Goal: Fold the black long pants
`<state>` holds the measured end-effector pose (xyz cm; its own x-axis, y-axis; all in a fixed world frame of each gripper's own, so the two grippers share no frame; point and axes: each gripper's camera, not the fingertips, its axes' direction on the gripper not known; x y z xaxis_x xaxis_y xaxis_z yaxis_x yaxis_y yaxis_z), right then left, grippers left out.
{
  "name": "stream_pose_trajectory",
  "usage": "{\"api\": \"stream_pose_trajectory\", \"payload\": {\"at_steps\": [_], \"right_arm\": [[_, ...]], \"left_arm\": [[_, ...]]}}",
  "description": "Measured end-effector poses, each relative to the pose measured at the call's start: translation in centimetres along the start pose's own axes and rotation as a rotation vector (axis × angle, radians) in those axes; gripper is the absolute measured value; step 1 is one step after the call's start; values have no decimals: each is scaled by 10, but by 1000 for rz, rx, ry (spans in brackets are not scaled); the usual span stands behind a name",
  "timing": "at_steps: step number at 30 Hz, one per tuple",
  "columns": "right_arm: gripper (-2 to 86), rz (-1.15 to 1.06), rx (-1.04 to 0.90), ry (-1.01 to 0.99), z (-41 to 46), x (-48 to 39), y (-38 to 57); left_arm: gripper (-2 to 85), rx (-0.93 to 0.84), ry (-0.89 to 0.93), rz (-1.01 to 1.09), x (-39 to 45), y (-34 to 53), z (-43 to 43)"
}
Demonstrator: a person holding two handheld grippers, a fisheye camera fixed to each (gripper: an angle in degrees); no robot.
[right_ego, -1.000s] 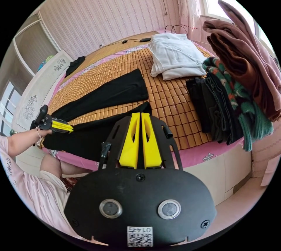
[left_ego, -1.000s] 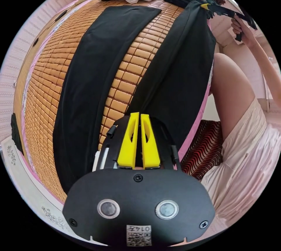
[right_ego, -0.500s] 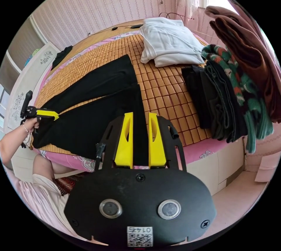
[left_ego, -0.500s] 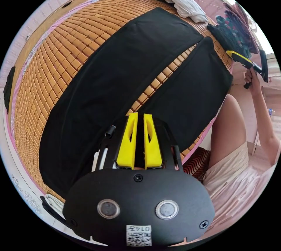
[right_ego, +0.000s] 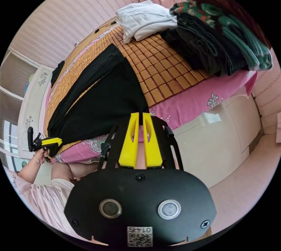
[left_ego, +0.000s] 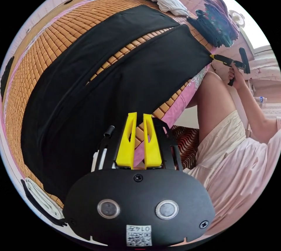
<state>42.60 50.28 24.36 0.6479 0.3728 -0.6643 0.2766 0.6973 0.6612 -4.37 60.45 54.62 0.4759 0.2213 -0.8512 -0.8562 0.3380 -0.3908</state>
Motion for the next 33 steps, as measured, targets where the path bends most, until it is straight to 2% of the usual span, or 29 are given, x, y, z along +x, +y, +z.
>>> {"api": "stream_pose_trajectory", "payload": {"at_steps": [4,8,10,15,18,23,28,33], "right_arm": [[31,-72,-57,82,3,-28,-6],[58,-142,-56,228,-2,-72,-8],[59,-126,-40,243,-8,-83,-7],[37,-119,-27,300,-17,-125,0],[16,-182,9,327,-24,-170,6],[12,-387,-35,290,-9,-287,-5],[-1,-671,-40,281,24,-440,-15],[1,-969,-104,130,79,-612,-2]], "left_arm": [[47,4,16,-118,-25,44,4],[42,176,212,-336,-67,106,-13],[41,243,239,-416,-85,140,-22],[36,397,199,-666,-133,257,-49],[24,549,155,-843,-157,341,-66],[6,729,52,-1156,-183,476,-70],[5,790,74,-1259,-196,554,-48],[11,820,18,-1292,-212,605,-45]]}}
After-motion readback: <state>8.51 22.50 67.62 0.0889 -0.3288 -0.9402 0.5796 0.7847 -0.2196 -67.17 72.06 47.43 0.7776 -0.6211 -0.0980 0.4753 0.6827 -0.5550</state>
